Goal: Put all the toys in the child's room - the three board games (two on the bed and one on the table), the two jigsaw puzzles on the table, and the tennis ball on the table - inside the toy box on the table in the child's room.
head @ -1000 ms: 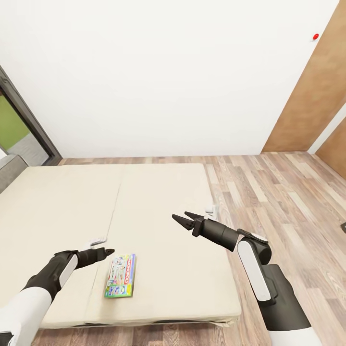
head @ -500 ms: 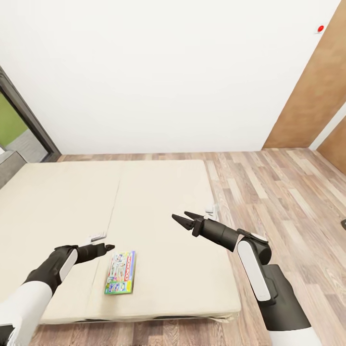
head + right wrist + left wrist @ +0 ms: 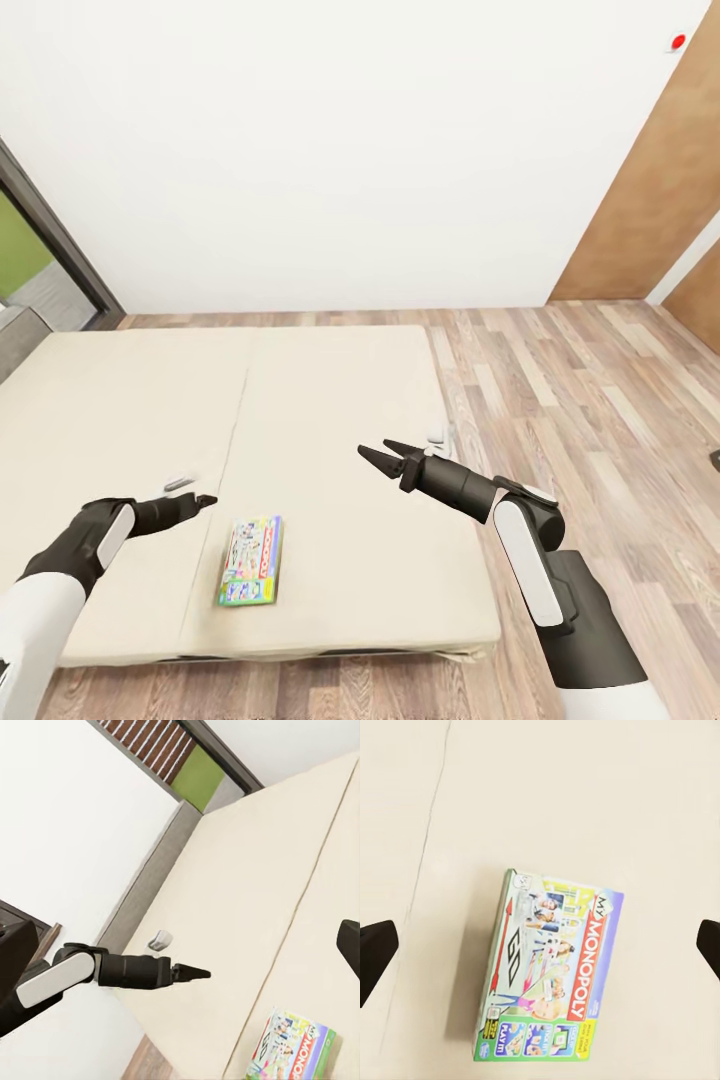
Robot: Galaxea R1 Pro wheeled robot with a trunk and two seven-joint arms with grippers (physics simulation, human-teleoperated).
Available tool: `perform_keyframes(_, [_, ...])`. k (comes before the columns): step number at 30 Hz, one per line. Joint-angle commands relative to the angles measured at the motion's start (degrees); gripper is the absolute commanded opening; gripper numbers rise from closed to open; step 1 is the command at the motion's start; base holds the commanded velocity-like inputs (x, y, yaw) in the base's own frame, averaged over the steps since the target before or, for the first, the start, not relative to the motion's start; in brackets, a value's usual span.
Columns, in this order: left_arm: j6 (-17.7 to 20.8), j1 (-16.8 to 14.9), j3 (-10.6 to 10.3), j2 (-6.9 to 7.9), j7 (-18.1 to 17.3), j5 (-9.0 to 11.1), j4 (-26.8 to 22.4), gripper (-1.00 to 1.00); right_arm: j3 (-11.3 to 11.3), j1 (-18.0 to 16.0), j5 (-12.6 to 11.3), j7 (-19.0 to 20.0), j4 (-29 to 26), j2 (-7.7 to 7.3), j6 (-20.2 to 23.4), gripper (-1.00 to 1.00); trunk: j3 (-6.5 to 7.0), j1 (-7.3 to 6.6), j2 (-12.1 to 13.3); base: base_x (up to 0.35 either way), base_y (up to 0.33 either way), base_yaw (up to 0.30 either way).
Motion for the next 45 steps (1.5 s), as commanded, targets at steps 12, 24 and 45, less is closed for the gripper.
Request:
perform_keyframes(12, [3.2, -1.6, 1.0, 0.62, 0.6, 0.0, 0.0, 1.0, 0.0, 0.0, -0.3, 0.1, 0.0, 0.01, 0.4, 1.0, -1.22, 0.03, -0.1, 0.0, 0.0, 0.0])
perform_keyframes(24, [3.2, -1.7, 1.0, 0.38, 0.7, 0.0, -0.1, 1.0, 0.0, 0.0, -0.3, 0.1, 0.0, 0.02, 0.3, 1.0, -2.36, 0.03, -0.1, 0.0, 0.0, 0.0])
perform_keyframes(45, [2.8, -1.7, 1.1, 0.37, 0.7, 0.0, -0.2, 1.0, 3.8, 0.0, -0.3, 0.1, -2.6, 0.06, 0.7, 1.0, -4.34, 0.03, -0.1, 0.0, 0.0, 0.0])
